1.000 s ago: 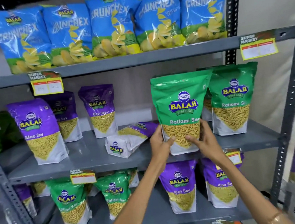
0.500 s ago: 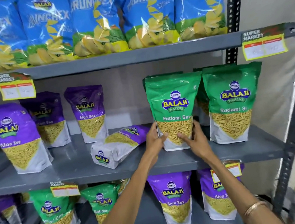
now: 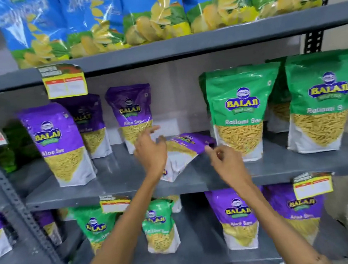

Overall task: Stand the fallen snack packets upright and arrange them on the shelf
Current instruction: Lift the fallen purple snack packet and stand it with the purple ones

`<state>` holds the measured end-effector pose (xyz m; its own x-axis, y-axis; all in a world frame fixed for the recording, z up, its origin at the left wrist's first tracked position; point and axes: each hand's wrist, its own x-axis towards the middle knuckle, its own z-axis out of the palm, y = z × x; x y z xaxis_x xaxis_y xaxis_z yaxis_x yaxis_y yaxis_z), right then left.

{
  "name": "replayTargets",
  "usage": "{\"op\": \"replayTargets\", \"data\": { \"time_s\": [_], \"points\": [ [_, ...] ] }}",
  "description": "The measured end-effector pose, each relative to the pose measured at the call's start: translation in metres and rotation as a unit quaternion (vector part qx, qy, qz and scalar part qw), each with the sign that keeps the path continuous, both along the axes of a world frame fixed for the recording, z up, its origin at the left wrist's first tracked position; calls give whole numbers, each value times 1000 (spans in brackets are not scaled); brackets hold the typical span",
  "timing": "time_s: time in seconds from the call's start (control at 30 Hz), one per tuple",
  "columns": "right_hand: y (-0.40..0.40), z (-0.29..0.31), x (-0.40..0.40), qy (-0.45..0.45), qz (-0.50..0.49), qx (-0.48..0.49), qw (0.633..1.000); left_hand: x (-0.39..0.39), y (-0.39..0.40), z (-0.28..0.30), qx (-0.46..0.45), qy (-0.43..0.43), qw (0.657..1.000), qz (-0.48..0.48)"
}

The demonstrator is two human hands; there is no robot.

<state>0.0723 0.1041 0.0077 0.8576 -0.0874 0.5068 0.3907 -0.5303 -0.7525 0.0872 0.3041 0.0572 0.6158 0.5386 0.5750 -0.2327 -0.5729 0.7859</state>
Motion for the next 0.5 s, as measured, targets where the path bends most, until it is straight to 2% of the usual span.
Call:
{"op": "replayTargets", "data": {
  "time_s": [0.07, 0.13, 0.2, 0.23, 0.27, 0.37, 0.4, 0.47, 0.5],
  "points": [
    [34, 13, 13, 118, -6, -75, 990, 20, 38, 2, -2, 174, 985, -19],
    [61, 21, 28, 247, 15, -75, 966, 21, 57, 6, -62, 289, 947, -126],
    [74, 18, 52, 308, 54, -36, 949, 19, 60, 8, -193, 382, 869, -248],
    [74, 16, 62, 322, 57, -22, 945, 14, 57, 8, -222, 426, 832, -277],
    [73, 6, 81, 329, 50, -4, 943, 16, 57, 5, -242, 447, 810, -292],
    [61, -53, 148, 305, 53, 65, 949, 17, 58, -3, -230, 419, 831, -283],
    [56, -65, 160, 302, 54, 93, 947, 18, 54, -6, -242, 408, 827, -302],
    [122, -43, 67, 244, 48, 147, 957, -33, 112, -13, -269, 387, 798, -375],
    [122, -33, 52, 220, 44, 186, 957, -35, 106, -16, -269, 379, 788, -405]
  ]
}}
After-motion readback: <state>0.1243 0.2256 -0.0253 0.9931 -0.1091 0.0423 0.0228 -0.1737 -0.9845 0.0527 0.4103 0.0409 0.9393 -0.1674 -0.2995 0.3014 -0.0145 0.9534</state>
